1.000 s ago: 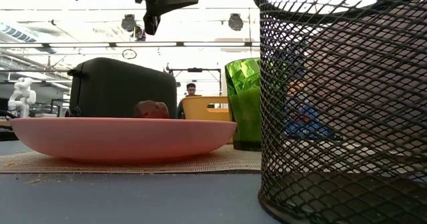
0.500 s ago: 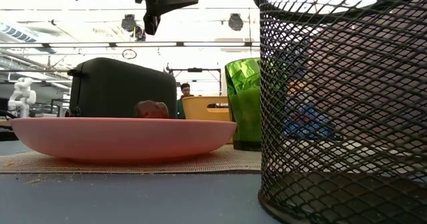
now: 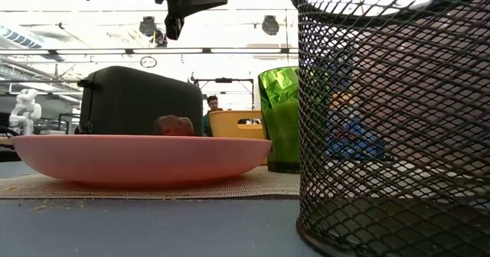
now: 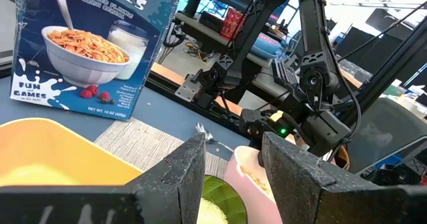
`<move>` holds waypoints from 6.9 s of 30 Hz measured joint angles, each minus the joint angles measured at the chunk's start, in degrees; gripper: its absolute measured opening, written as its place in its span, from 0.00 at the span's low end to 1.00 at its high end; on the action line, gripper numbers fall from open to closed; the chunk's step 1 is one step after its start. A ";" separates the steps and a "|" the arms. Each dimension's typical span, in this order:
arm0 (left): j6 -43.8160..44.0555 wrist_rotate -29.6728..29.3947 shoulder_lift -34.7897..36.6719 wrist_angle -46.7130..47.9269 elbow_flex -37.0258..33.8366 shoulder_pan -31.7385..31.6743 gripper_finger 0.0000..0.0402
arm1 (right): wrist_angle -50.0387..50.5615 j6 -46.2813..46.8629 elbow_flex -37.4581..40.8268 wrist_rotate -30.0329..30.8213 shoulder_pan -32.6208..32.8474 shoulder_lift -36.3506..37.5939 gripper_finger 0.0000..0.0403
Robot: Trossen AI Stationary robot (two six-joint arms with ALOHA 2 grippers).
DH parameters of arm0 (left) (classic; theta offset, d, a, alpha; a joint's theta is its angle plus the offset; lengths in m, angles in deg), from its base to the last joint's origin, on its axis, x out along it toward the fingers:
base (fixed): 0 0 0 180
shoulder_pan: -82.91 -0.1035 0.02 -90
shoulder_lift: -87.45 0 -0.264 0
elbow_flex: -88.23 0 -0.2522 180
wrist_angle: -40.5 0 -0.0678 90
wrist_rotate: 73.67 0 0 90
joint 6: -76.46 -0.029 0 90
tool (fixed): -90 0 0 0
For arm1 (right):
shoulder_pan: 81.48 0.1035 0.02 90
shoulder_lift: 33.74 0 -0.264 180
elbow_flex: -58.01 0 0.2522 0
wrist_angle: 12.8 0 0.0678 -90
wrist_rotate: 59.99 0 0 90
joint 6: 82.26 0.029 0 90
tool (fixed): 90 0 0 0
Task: Arrange a breakfast setting
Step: Put the orange spoon on the right side of the gray table mat, then return to Home Position
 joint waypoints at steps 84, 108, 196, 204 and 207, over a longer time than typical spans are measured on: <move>-24.13 -4.74 69.38 36.11 -22.43 -0.20 0.38 | -10.80 -82.36 0.00 34.93 0.24 42.89 0.25; -23.84 -5.25 71.36 25.92 -34.81 -1.31 0.38 | -10.82 -84.69 -0.02 40.88 -0.08 42.89 0.25; -26.99 -1.68 71.21 20.27 -40.52 -1.31 0.38 | -60.72 -140.44 43.67 20.99 -31.26 79.96 0.00; -26.97 -1.69 71.21 20.27 -40.51 -1.31 0.38 | -57.93 -143.33 43.78 18.89 -35.30 79.90 0.00; -26.93 -1.70 71.21 20.27 -40.50 -1.31 0.38 | -57.91 -143.44 44.56 15.06 -36.22 79.91 0.00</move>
